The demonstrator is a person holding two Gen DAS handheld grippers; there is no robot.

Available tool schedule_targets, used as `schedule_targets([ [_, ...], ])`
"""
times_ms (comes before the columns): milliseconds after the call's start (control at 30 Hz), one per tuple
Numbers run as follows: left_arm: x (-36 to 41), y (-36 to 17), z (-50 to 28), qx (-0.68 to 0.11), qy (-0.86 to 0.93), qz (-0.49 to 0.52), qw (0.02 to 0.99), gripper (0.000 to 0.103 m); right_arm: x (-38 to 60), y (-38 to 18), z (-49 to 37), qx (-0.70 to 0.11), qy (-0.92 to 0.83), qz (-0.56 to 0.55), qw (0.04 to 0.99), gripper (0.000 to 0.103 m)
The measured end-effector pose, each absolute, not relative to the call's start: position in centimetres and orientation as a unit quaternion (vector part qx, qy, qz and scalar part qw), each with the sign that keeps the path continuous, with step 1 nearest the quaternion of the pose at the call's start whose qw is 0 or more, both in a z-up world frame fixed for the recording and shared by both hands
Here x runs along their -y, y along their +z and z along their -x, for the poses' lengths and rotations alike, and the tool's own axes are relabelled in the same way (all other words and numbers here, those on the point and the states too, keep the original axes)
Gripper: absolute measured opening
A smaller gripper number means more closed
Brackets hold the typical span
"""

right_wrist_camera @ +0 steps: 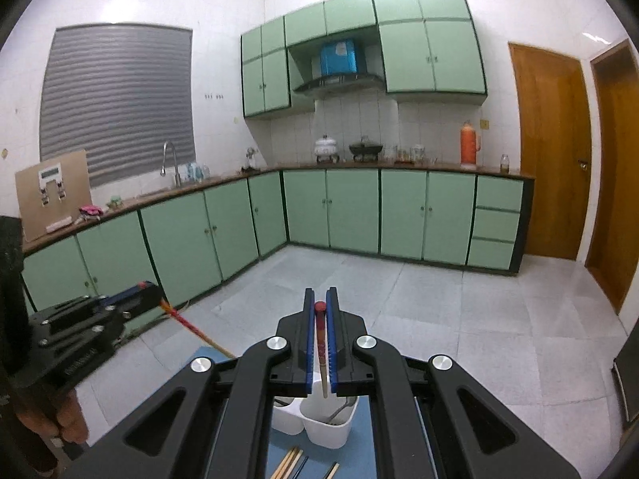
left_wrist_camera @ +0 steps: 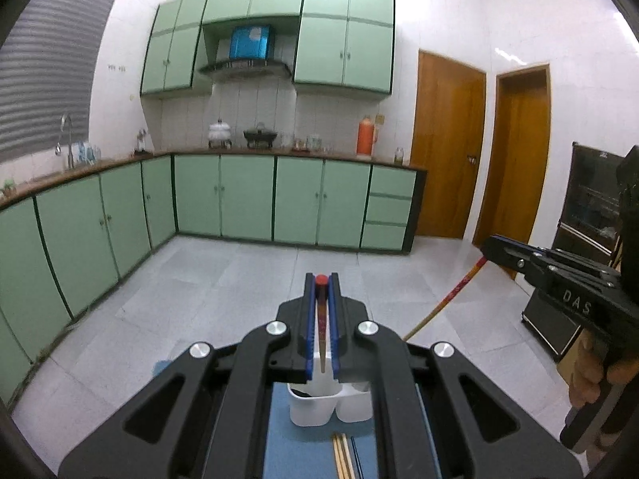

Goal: Organize utensils
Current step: 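Lift the chopsticks and lower them upright into the white cup, then open both grippers to release the chopsticks in the cup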

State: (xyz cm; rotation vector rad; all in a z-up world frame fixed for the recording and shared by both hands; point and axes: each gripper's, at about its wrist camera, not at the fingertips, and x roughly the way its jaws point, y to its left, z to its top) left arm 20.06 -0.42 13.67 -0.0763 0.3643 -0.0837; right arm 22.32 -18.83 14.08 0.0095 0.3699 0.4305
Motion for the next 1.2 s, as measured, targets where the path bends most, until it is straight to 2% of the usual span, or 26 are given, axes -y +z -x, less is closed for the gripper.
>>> schedule_targets([
  [500,0.5,7.7,-26.8,-0.261,-0.046,0.029,0.964,0.007,16.9,6.5,-27.2,-0.279,0.224,-0.005,0.934,0.006],
  [533,0.3,7.6,-26.9,-0.262,-0.046,0.029,0.964,0.009,17.0,6.3,-27.2,-0.28,0.223,-0.006,0.934,0.007],
  [600,0.0,7.3,-26.6,-0.262,-0.045,0.03,0.964,0.022,17.4,6.1,-27.0,-0.282,0.226,-0.011,0.932,0.01],
  [633,-0.2,7.3,-26.5,-0.261,-0.044,0.03,0.964,0.025,17.5,6.1,-26.8,-0.28,0.224,-0.013,0.933,0.012],
  [733,-0.4,7.4,-25.6,-0.253,-0.047,0.035,0.966,0.031,18.5,6.3,-26.1,-0.27,0.218,-0.023,0.937,0.023],
  [800,-0.7,7.6,-24.3,-0.24,-0.044,0.038,0.969,0.044,19.2,6.5,-25.1,-0.259,0.206,-0.027,0.943,0.038],
  [933,-0.8,7.5,-21.5,-0.226,-0.038,0.04,0.973,0.054,20.7,6.4,-22.3,-0.236,0.182,-0.04,0.954,0.054],
  [1000,-0.9,7.0,-19.6,-0.217,-0.028,0.036,0.975,0.065,21.2,5.9,-20.9,-0.23,0.169,-0.043,0.958,0.068],
  [1067,-0.7,6.1,-17.9,-0.214,-0.023,0.034,0.976,0.073,21.7,5.1,-19.1,-0.221,0.156,-0.044,0.962,0.077],
  [1200,-0.8,2.9,-14.9,-0.235,-0.019,0.03,0.971,0.085,22.7,1.6,-15.5,-0.234,0.138,-0.06,0.96,0.089],
])
